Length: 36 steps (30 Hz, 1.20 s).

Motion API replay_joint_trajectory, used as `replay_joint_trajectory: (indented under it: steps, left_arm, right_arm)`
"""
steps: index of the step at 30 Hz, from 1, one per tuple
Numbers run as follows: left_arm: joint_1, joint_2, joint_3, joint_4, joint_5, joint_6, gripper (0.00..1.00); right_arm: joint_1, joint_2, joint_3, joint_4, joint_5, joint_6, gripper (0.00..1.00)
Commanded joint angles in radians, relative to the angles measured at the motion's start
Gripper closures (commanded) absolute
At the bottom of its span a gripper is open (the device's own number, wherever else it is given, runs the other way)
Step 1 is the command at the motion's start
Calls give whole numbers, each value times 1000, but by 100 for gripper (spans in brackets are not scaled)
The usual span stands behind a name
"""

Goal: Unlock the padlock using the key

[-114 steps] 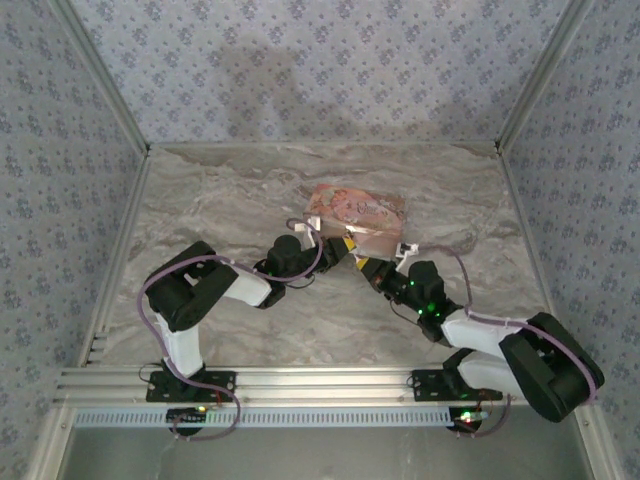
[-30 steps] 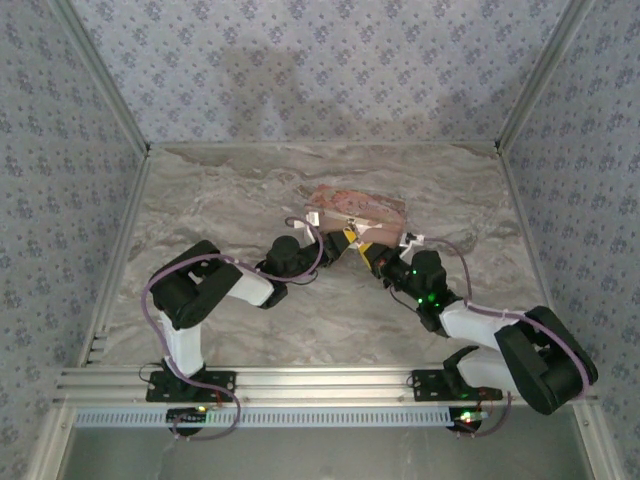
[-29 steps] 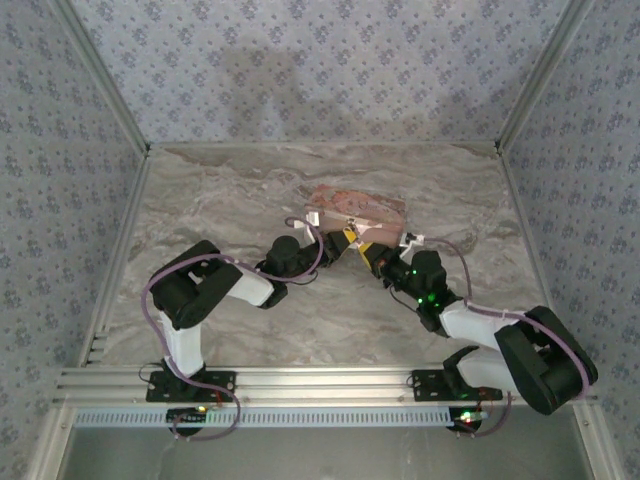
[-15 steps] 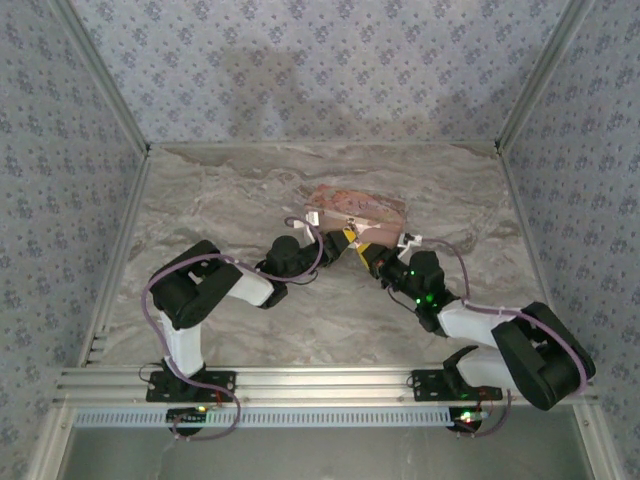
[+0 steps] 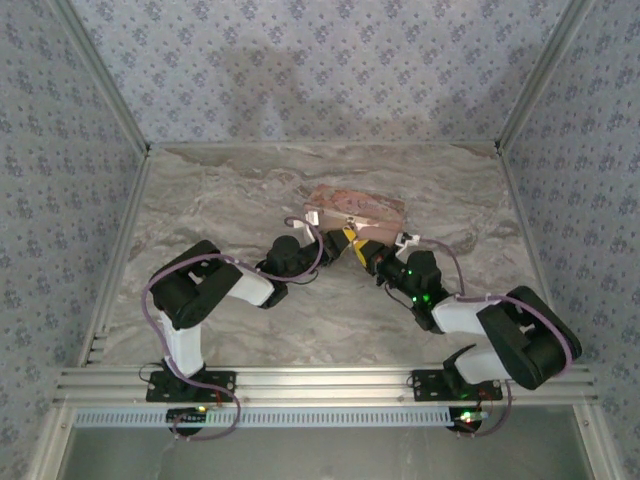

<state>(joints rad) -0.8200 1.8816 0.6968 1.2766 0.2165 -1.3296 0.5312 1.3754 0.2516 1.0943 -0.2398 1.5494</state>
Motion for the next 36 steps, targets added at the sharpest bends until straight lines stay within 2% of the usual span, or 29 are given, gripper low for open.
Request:
replay_joint_trajectory:
  steps: [1,6,10,19,36]
  left_arm:
    - [-29,-3,36,93,90,0,100]
    - [-42,-13,37,77,114,6,100]
    - [-66,-18,35,68,140,3,100]
    - [-126,-30,-7,84,148,-5,100]
    - [-136,-67,-46,61,128,20,100]
  right_arm:
    - [4,9,54,15,-2,-8,100]
    - [-5,13,89,-29,1,-59,100]
    - [-4,-13,144,-149,2,-138,100]
    - [-28,15,179,-127,-63,-147,100]
    - [-18,28,225,-206,-138,-183,100]
